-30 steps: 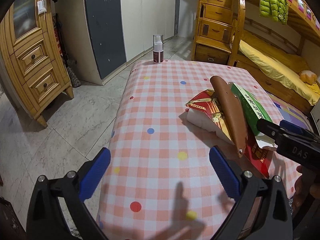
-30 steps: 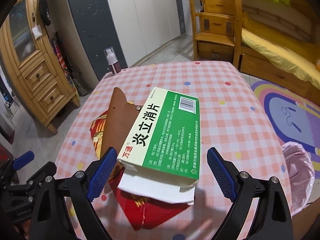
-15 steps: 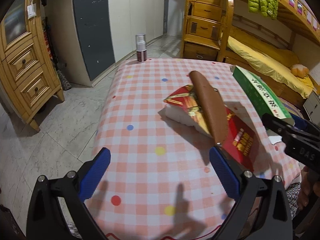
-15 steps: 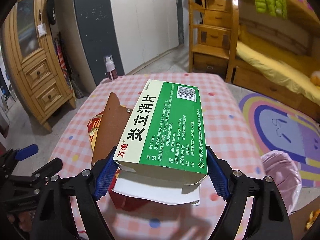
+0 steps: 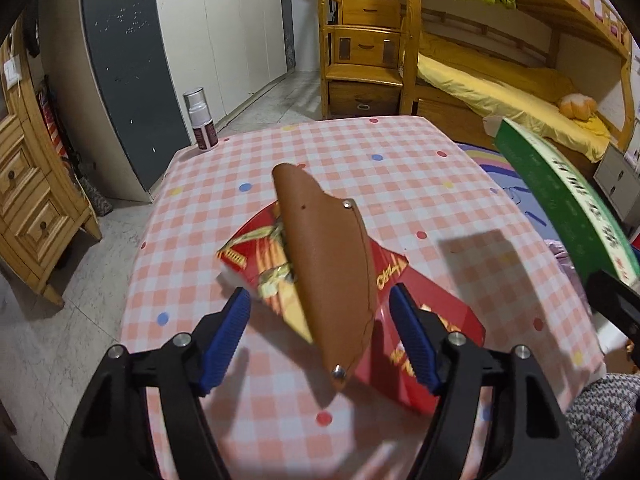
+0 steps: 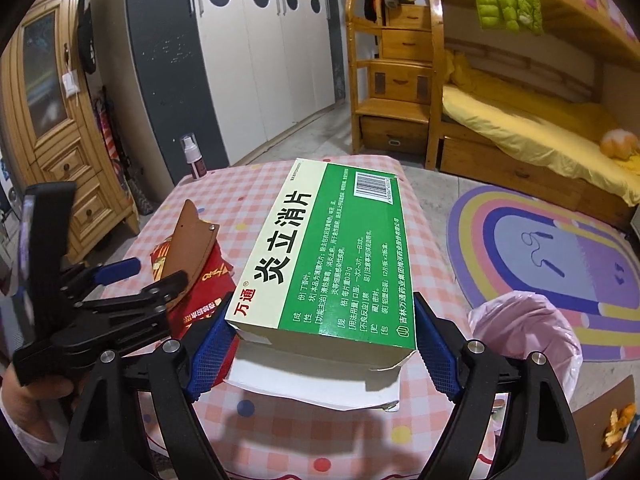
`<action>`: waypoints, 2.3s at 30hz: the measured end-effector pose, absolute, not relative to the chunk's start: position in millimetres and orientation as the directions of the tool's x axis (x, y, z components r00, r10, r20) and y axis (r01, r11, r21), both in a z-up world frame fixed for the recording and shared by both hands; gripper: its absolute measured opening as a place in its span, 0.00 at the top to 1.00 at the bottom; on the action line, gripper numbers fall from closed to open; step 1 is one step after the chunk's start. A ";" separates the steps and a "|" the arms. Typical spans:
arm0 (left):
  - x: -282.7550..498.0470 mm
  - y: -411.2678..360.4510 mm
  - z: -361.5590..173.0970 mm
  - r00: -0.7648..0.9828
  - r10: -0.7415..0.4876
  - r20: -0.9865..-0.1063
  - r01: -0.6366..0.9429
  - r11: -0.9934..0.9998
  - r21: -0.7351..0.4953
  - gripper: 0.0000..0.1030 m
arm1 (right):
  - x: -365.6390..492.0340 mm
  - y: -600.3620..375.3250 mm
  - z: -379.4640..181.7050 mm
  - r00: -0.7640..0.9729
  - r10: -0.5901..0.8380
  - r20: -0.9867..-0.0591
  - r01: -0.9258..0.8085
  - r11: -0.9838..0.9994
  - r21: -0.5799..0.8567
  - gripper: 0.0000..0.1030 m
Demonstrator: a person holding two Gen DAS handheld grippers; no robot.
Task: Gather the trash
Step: 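Grasp the brown leather sheath with the left gripper while the right holds the box, then drop the medicine box and leather sheath into the wastebasket with both grippers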
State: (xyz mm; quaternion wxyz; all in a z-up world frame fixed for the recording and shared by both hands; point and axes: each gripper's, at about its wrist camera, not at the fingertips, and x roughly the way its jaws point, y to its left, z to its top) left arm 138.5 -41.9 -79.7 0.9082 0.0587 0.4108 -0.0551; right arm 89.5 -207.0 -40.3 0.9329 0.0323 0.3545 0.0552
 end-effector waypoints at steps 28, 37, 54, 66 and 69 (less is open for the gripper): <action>90.7 -38.5 -36.7 0.647 -0.289 -0.705 0.262 0.953 -0.151 0.53 | 55.0 -230.2 -26.6 0.764 0.135 -0.631 -0.071 0.990 0.125 0.20; 74.9 -111.2 -34.0 0.578 -0.415 -0.703 0.433 0.886 -0.166 0.53 | 24.5 -293.6 -30.3 0.753 0.019 -0.657 0.079 0.990 0.118 0.20; 76.6 -236.0 -45.1 0.488 -0.494 -0.720 0.613 0.781 -0.121 0.53 | 17.5 -426.8 -72.1 0.665 -0.170 -0.727 0.369 0.921 0.122 0.14; 80.3 -307.6 -68.6 0.402 -0.518 -0.755 0.702 0.704 -0.108 0.53 | -20.9 -465.7 -62.5 0.711 -0.214 -0.670 0.455 0.866 0.207 0.14; 81.6 -330.2 -68.6 0.387 -0.539 -0.748 0.726 0.678 -0.113 0.53 | -28.5 -476.3 -57.9 0.720 -0.235 -0.654 0.478 0.850 0.221 0.14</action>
